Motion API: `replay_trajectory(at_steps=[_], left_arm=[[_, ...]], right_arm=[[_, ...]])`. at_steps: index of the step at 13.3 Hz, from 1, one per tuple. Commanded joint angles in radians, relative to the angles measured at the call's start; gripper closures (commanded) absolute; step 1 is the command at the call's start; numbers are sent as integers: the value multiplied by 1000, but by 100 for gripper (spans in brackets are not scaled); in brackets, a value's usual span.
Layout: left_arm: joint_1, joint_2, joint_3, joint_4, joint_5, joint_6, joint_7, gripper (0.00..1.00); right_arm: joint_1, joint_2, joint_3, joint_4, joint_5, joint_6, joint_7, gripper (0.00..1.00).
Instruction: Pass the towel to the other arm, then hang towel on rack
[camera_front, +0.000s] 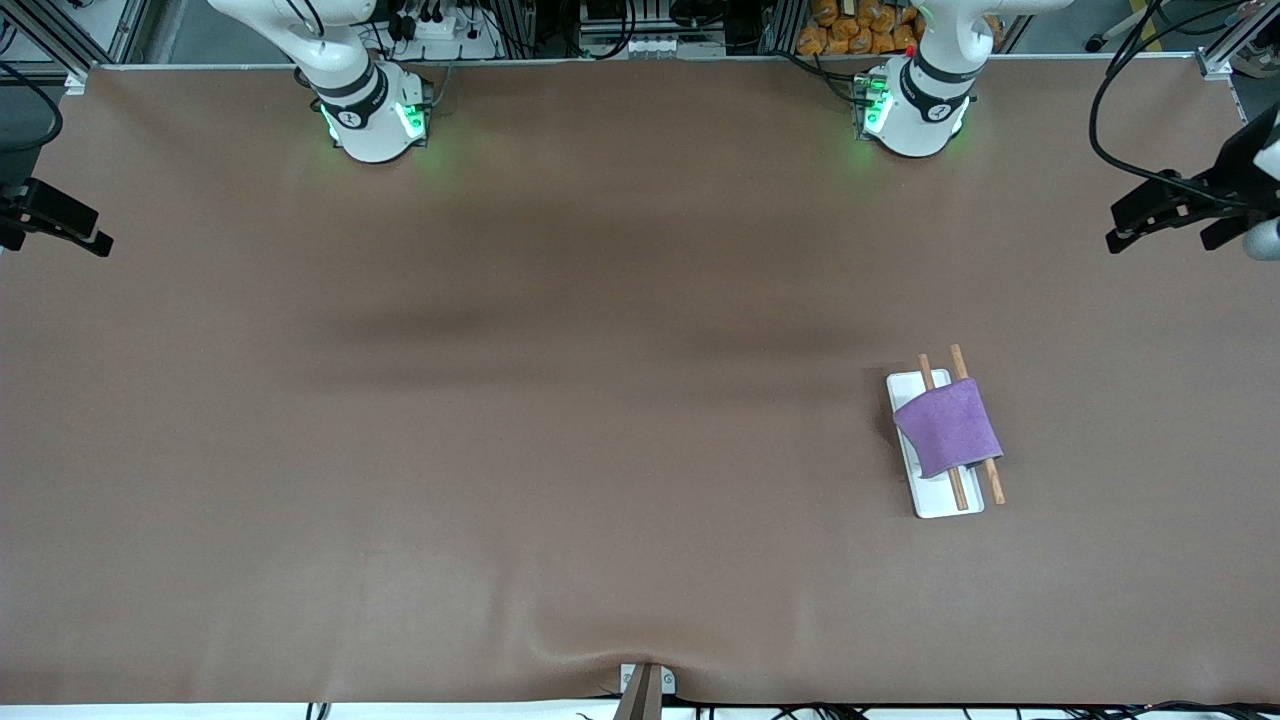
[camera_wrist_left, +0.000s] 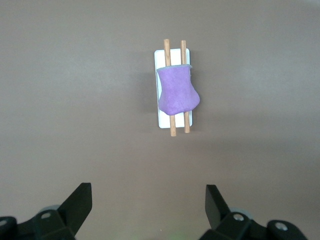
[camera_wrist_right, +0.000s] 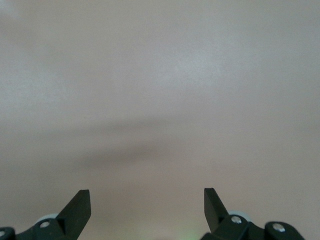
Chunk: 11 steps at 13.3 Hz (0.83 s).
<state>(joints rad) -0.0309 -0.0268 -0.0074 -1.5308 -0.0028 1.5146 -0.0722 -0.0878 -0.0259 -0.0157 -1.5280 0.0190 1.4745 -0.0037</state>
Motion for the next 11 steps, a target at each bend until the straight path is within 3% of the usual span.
replay_trajectory(at_steps=[1,11], left_arm=[[-4,13,0,26,4,-16,-7,0],[-24,-24,0,-12,3,-74,-14,0]], right_arm=[[-10,3,11,14,-4,-10,7,0],[-10,3,11,14,-2,-8,5,0]])
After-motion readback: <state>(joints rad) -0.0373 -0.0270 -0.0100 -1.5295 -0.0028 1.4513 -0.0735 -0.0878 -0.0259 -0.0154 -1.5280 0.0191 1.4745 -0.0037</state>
